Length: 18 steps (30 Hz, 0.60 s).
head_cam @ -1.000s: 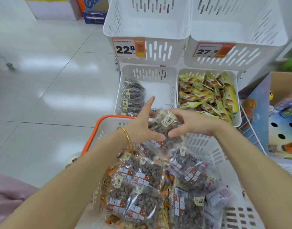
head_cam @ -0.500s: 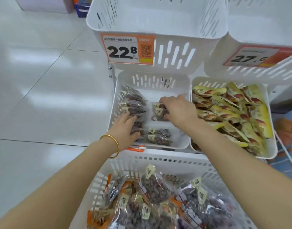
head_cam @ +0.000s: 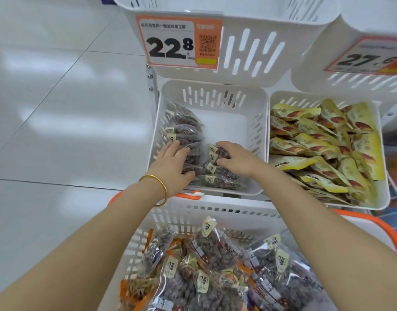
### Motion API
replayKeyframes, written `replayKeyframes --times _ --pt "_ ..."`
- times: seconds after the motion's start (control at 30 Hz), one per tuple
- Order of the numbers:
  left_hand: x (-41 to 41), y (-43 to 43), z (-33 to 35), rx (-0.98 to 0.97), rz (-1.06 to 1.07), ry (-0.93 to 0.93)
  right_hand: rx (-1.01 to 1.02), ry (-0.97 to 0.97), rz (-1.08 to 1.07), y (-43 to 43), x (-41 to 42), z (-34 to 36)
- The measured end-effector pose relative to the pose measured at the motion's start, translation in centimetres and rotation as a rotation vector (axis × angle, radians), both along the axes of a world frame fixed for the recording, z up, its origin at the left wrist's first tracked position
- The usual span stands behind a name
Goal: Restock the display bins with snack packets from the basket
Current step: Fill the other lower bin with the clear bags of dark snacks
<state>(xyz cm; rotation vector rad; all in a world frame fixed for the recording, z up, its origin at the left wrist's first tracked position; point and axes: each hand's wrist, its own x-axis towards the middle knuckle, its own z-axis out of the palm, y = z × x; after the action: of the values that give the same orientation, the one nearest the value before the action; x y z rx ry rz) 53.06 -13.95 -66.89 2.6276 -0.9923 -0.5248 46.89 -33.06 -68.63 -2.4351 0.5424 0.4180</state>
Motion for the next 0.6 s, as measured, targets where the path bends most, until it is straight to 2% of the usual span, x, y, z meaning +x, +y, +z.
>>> replayKeyframes --times 0.17,0.4,0.6 --pt "-0.1 0.1 0.1 -0.019 0.007 0.006 -0.108 -0.046 -0.010 0.8 -0.2 0.0" --pt "-0.4 0.1 0.3 -0.037 0.014 0.008 -0.049 -0.013 0.078 1.7 0.0 -0.9" --pt "-0.4 0.3 0.3 -0.056 0.027 -0.008 -0.010 -0.022 0.002 0.0 -0.5 -0.4"
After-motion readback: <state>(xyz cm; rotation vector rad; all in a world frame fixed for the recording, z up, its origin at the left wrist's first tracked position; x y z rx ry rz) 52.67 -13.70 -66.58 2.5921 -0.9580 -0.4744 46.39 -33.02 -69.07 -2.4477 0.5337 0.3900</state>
